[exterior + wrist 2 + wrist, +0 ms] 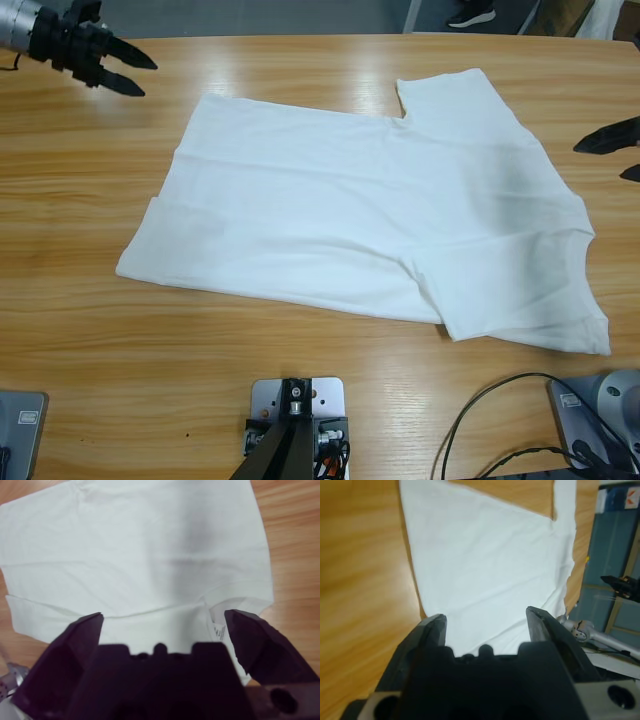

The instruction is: Fold clothes

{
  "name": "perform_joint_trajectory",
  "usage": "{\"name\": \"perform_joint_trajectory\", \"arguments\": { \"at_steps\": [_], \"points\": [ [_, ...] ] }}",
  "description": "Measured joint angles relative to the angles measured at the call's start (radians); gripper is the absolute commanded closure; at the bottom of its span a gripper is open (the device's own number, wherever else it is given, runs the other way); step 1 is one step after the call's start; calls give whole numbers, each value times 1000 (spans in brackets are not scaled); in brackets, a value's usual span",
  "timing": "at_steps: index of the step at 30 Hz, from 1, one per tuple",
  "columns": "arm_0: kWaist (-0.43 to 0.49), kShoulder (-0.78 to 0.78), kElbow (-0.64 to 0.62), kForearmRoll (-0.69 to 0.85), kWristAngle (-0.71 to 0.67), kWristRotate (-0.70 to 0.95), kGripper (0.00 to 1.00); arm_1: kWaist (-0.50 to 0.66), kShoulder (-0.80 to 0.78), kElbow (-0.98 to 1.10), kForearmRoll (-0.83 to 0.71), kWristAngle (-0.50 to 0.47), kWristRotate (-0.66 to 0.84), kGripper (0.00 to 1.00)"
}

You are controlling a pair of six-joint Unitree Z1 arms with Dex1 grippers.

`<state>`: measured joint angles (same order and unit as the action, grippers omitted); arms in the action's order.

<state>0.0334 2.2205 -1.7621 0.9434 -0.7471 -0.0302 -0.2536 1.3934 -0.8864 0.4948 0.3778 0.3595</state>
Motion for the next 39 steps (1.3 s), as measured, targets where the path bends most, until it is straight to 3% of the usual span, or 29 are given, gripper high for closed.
{"name": "perform_joint_trajectory", "arguments": {
  "at_steps": [7,10,14,16,19,21,29,39],
  "points": [
    [-6,162,-320,187,-62,24,400,2,41,0,-47,0,-2,18],
    [-21,236,-469,290,-63,24,506,9,49,1,-57,0,-2,18],
    [-31,311,-594,366,-46,0,501,19,50,1,-64,0,-2,18],
    [-31,332,-635,383,-21,-33,433,27,50,1,-67,0,-2,18],
    [-34,348,-689,413,29,-83,137,42,52,1,-75,0,-2,18],
    [-43,357,-718,436,66,-102,73,52,55,1,-80,0,-2,18],
    [-76,392,-796,494,142,-141,75,59,73,1,-88,0,-2,18],
    [-112,432,-854,561,330,-194,106,59,95,3,-107,0,-2,18]
  ]
}}
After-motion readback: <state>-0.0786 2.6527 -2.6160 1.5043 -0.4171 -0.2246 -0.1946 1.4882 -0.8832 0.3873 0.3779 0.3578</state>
